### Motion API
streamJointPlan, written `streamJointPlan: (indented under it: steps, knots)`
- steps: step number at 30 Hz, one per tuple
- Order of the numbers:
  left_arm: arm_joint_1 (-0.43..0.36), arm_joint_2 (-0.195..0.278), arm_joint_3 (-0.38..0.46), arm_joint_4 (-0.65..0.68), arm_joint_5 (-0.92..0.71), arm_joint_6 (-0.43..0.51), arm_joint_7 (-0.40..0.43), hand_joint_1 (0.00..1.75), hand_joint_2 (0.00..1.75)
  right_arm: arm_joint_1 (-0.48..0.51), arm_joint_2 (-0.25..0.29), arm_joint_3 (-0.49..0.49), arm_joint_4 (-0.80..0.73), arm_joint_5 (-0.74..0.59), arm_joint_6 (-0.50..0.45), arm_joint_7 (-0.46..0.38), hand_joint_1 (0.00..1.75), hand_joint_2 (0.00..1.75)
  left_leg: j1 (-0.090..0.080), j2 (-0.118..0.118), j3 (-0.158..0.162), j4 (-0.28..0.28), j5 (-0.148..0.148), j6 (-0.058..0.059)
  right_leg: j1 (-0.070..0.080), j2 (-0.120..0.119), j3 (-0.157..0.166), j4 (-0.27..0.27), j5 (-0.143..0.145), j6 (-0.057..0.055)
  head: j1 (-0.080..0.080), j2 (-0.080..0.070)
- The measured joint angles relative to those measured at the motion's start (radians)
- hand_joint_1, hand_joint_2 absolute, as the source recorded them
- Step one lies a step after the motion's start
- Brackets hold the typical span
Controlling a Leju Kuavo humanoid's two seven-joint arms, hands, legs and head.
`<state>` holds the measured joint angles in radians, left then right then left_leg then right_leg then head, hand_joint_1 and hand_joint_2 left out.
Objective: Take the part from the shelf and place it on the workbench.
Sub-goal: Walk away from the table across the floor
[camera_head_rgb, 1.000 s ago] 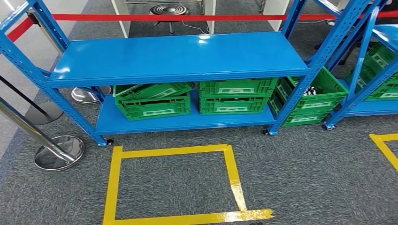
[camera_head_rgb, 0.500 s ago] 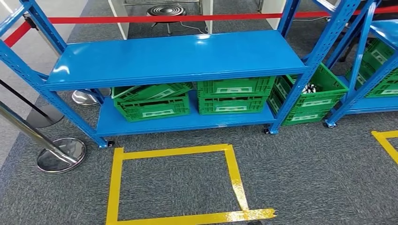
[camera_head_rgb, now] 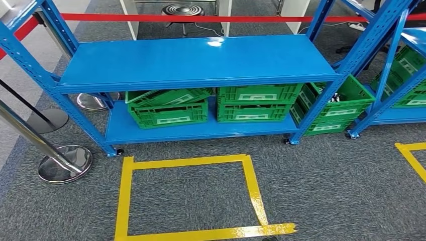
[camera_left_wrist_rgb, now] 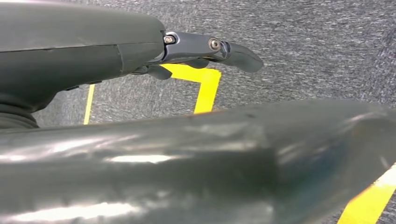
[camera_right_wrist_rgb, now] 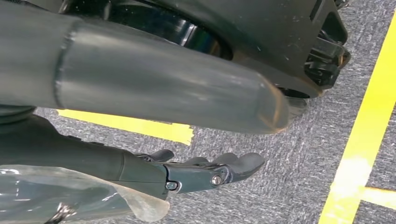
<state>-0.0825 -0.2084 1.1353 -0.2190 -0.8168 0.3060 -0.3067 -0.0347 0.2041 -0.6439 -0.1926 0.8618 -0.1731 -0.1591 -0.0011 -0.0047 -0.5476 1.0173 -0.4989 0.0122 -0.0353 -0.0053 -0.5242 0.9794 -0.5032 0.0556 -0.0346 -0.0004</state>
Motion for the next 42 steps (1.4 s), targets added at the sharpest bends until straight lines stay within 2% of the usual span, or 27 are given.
streamJointPlan:
  steps: [3,5,7,9,10,11,12,13,15,17,19,21,22,24,25,26,27,28,29,30,32,35,37,39,40,41,42]
  knots:
    - [0.000,0.002,0.000,0.000,-0.002,-0.001,-0.002,0.00,0.00,0.000,0.000,0.000,0.000,-0.001,0.002,0.000,0.00,0.00,-0.004,0.000,-0.001,-0.001,0.000,0.011,-0.004,0.000,0.001,-0.004,0.002,0.014,0.000,0.000]
    - [0.000,0.003,0.000,0.000,-0.004,-0.001,-0.002,0.00,0.00,-0.001,0.001,0.000,0.000,-0.002,0.002,0.000,0.00,0.00,-0.001,0.001,0.005,-0.018,0.007,0.024,-0.006,0.000,-0.005,0.004,-0.007,0.019,0.000,0.000]
    - [-0.001,0.003,0.000,0.000,-0.006,-0.002,-0.003,0.00,0.00,-0.001,0.002,0.000,0.000,-0.002,0.003,0.000,0.00,0.00,0.002,0.002,0.013,-0.033,0.015,0.037,-0.005,0.001,-0.046,0.086,-0.055,0.015,0.004,0.000]
    - [-0.002,0.003,0.000,0.000,-0.006,-0.004,-0.003,0.00,0.00,0.000,0.002,0.000,0.000,-0.002,0.004,0.000,0.00,0.00,-0.004,0.003,0.013,-0.034,0.014,0.041,-0.001,0.002,-0.118,0.232,-0.118,0.009,0.007,0.000]
    - [-0.001,0.002,0.000,0.000,-0.006,-0.005,-0.003,0.00,0.00,0.001,0.002,0.000,0.000,-0.002,0.005,0.000,0.00,0.00,-0.007,0.003,0.014,-0.034,0.013,0.042,0.001,0.002,-0.145,0.284,-0.132,0.006,0.008,0.000]
    - [-0.001,0.002,0.000,0.000,-0.006,-0.006,-0.003,0.00,0.00,0.003,0.001,0.000,0.000,-0.002,0.005,0.000,0.00,0.00,-0.009,0.003,0.015,-0.033,0.011,0.042,0.003,0.003,-0.155,0.298,-0.126,0.003,0.008,0.000]
    - [0.000,0.002,0.000,0.000,-0.006,-0.006,-0.003,0.00,0.00,0.003,0.001,0.000,0.000,-0.002,0.005,0.000,0.00,0.00,-0.011,0.002,0.018,-0.032,0.009,0.040,0.006,0.002,-0.143,0.267,-0.098,-0.001,0.008,0.000]
    - [0.000,0.002,0.000,0.000,-0.006,-0.007,-0.003,0.00,0.00,0.003,0.001,0.000,0.000,-0.002,0.005,0.000,0.00,0.00,-0.011,0.000,0.022,-0.031,0.006,0.038,0.008,0.002,-0.113,0.203,-0.059,-0.007,0.008,0.000]
    - [0.000,0.002,0.000,0.000,-0.006,-0.007,-0.003,0.00,0.00,0.001,0.001,0.000,0.000,-0.002,0.005,0.000,0.00,0.00,-0.014,-0.001,0.026,-0.025,-0.004,0.027,0.013,0.003,-0.047,0.073,-0.010,-0.016,0.008,0.000]
    - [-0.001,0.001,0.000,0.000,-0.006,-0.007,-0.003,0.00,0.00,0.001,0.001,0.000,0.000,-0.002,0.006,0.000,0.00,0.00,-0.016,-0.001,0.026,-0.020,-0.009,0.017,0.017,0.005,-0.020,0.028,-0.010,-0.022,0.007,0.000]
    - [-0.002,0.002,0.000,0.000,-0.006,-0.007,-0.003,0.00,0.00,0.003,0.001,-0.001,0.000,-0.002,0.006,0.000,0.00,0.00,-0.015,-0.001,0.027,-0.018,-0.013,0.008,0.017,0.005,-0.016,0.024,-0.010,-0.030,0.007,0.000]
    - [-0.003,0.003,0.000,0.000,-0.006,-0.007,-0.003,0.00,0.00,0.003,0.001,-0.001,0.000,-0.002,0.006,0.000,0.00,0.00,-0.011,0.000,0.017,0.012,-0.033,-0.005,0.013,0.003,-0.009,0.019,-0.012,-0.041,0.003,0.000]
    - [-0.003,0.003,0.000,0.000,-0.006,-0.007,-0.003,0.00,0.00,0.002,0.001,-0.001,0.000,-0.002,0.006,0.000,0.00,0.00,-0.009,0.000,-0.003,0.057,-0.055,-0.013,0.011,0.002,-0.004,0.016,-0.013,-0.046,0.000,0.000]
    - [-0.003,0.003,0.000,0.000,-0.006,-0.007,-0.003,0.00,0.00,0.001,0.001,-0.001,0.000,-0.002,0.006,0.000,0.00,0.00,-0.001,0.000,-0.072,0.193,-0.107,-0.025,0.011,0.001,0.003,0.016,-0.020,-0.053,-0.005,0.000]
    - [-0.002,0.003,0.000,0.000,-0.006,-0.007,-0.003,0.00,0.00,0.001,0.001,-0.001,0.000,-0.002,0.006,0.000,0.00,0.00,0.003,0.000,-0.106,0.251,-0.122,-0.029,0.010,0.001,0.007,0.016,-0.024,-0.054,-0.005,0.000]
    - [-0.001,0.003,0.000,0.000,-0.006,-0.007,-0.003,0.00,0.00,0.002,0.001,-0.001,0.000,-0.002,0.006,0.001,0.00,0.00,0.007,0.000,-0.127,0.278,-0.116,-0.032,0.010,0.002,0.012,0.016,-0.029,-0.054,-0.004,0.000]
    - [0.000,0.003,0.001,0.000,-0.005,-0.007,-0.003,0.00,0.00,0.003,0.001,-0.001,0.000,-0.002,0.006,0.001,0.00,0.00,0.010,0.000,-0.129,0.265,-0.089,-0.033,0.009,0.003,0.020,0.016,-0.034,-0.053,-0.005,0.000]
    - [0.001,0.003,0.001,0.000,-0.005,-0.007,-0.003,0.00,0.00,0.003,0.001,-0.001,0.000,-0.002,0.006,0.002,0.00,0.00,0.012,0.000,-0.115,0.218,-0.046,-0.034,0.008,0.004,0.029,0.016,-0.040,-0.050,-0.004,0.000]
    - [0.002,0.003,0.001,0.000,-0.004,-0.007,-0.003,0.00,0.00,0.004,0.001,-0.001,0.000,-0.002,0.006,0.002,0.00,0.00,0.013,0.001,-0.091,0.151,-0.002,-0.033,0.007,0.005,0.034,0.016,-0.047,-0.045,-0.004,0.000]
    - [0.002,0.003,0.001,0.000,-0.004,-0.007,-0.003,0.00,0.00,0.003,0.001,-0.001,0.000,-0.002,0.006,0.002,0.00,0.00,0.011,0.001,-0.066,0.089,0.027,-0.030,0.008,0.005,0.040,0.016,-0.055,-0.039,-0.005,0.000]
    - [0.000,0.002,0.002,0.000,-0.004,-0.006,-0.003,0.00,0.00,0.002,0.001,-0.001,0.000,-0.002,0.006,0.002,0.00,0.00,0.007,0.002,-0.036,0.020,0.035,-0.021,0.010,0.004,0.041,0.015,-0.066,-0.027,-0.007,0.000]
    - [0.001,0.002,0.002,0.000,-0.005,-0.006,-0.003,0.00,0.00,-0.001,0.001,-0.001,0.000,-0.002,0.006,0.002,0.00,0.00,0.006,0.001,-0.026,0.005,0.020,-0.004,0.010,0.000,0.051,0.012,-0.075,-0.011,-0.005,0.000]
    - [0.001,0.001,0.002,0.000,-0.006,-0.005,-0.003,0.00,0.00,-0.003,0.000,-0.001,-0.001,-0.002,0.008,0.001,0.00,0.00,0.009,0.002,-0.016,-0.003,0.017,0.010,0.010,0.001,0.027,0.067,-0.108,-0.005,-0.001,0.000]
    - [-0.001,0.000,0.002,0.000,-0.006,-0.005,-0.003,0.00,0.00,-0.001,0.000,0.000,-0.001,-0.002,0.009,0.000,0.00,0.00,0.007,0.002,-0.011,-0.005,0.009,0.021,0.012,0.003,-0.058,0.205,-0.162,-0.005,0.003,0.000]
    - [-0.002,0.000,0.002,0.000,-0.006,-0.005,-0.003,0.00,0.00,0.000,0.000,0.000,-0.001,-0.002,0.009,0.001,0.00,0.00,0.005,0.002,-0.008,-0.004,0.004,0.025,0.012,0.003,-0.104,0.272,-0.179,-0.005,0.005,0.000]
    - [-0.002,0.000,0.002,0.000,-0.006,-0.005,-0.003,0.00,0.00,0.002,0.000,0.000,-0.001,-0.002,0.010,0.001,0.00,0.00,0.003,0.002,-0.002,-0.004,-0.001,0.027,0.013,0.003,-0.138,0.311,-0.175,-0.006,0.005,0.000]
    - [0.000,0.000,0.002,0.000,-0.006,-0.005,-0.003,0.00,0.00,0.003,0.000,0.000,-0.001,-0.002,0.010,0.001,0.00,0.00,0.001,0.001,0.006,-0.004,-0.007,0.027,0.014,0.003,-0.152,0.310,-0.149,-0.008,0.005,0.000]
